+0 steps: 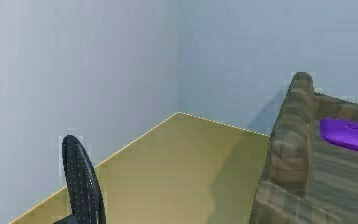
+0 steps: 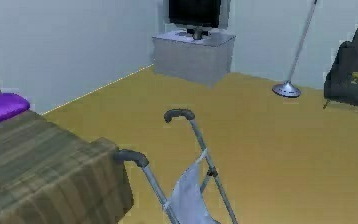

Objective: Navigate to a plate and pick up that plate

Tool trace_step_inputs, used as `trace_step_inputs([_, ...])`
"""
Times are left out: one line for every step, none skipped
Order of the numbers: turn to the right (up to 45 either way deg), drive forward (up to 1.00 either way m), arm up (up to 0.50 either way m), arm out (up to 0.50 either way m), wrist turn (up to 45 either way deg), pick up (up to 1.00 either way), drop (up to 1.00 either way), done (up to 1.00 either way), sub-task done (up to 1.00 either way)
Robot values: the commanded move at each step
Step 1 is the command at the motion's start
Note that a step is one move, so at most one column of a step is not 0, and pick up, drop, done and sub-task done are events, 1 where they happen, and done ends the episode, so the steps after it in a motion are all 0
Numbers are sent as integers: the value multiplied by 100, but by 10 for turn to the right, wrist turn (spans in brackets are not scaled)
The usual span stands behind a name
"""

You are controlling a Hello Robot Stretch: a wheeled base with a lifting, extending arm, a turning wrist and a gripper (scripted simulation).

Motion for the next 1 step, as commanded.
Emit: trace_step_inputs([0,50,0,0,0,0,0,0,0])
